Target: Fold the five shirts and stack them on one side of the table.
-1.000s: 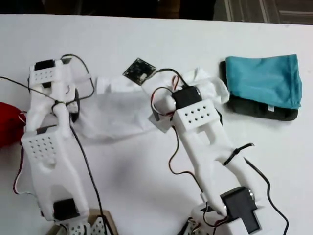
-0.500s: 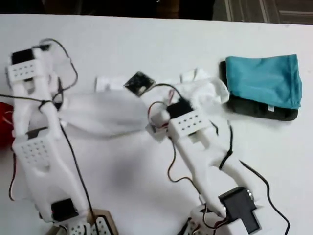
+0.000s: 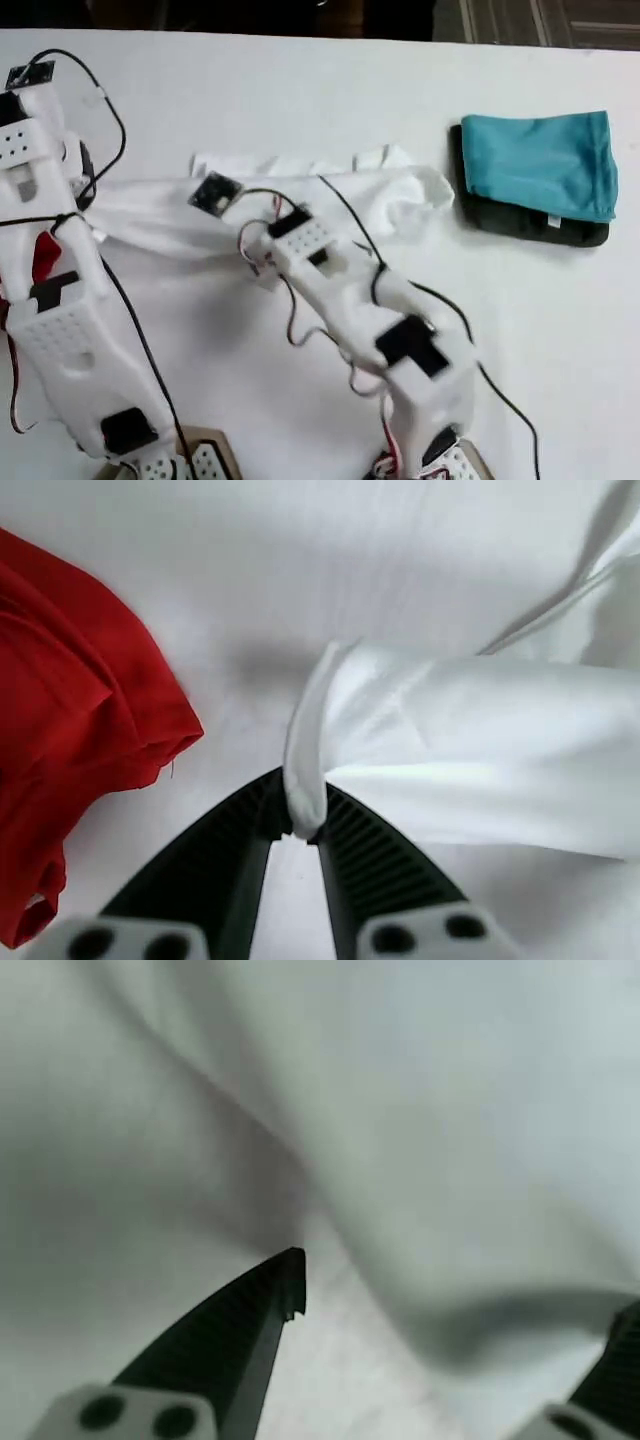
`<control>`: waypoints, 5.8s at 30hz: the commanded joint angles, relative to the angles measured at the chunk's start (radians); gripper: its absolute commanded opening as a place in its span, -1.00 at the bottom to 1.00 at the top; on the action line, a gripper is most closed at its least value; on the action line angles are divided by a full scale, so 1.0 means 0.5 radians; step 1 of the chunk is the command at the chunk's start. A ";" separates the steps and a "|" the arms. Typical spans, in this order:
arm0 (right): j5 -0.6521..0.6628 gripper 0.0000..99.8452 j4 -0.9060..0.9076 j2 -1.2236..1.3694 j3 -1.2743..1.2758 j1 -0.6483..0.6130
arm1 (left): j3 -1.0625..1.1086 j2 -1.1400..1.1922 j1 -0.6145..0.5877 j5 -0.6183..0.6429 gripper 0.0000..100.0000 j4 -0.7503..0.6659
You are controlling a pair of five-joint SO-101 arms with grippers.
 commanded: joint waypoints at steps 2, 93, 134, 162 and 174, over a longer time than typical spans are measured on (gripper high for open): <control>-0.012 -0.11 0.250 0.370 -0.595 0.066 | 0.017 -0.147 -0.025 -0.018 -0.95 0.037; 0.218 -0.56 0.901 -1.297 0.316 0.173 | 1.505 -1.160 -0.018 -0.160 -0.95 -1.129; 0.129 -0.50 0.091 -0.545 0.451 -0.109 | 1.524 -1.160 -0.025 -0.160 -0.95 -1.114; 0.227 -0.96 0.204 -0.928 0.144 0.232 | 1.496 -1.172 0.018 -0.175 -0.95 -0.746; 0.242 -0.96 0.161 -1.818 0.138 0.664 | 0.505 -1.194 0.206 -0.242 -0.95 0.037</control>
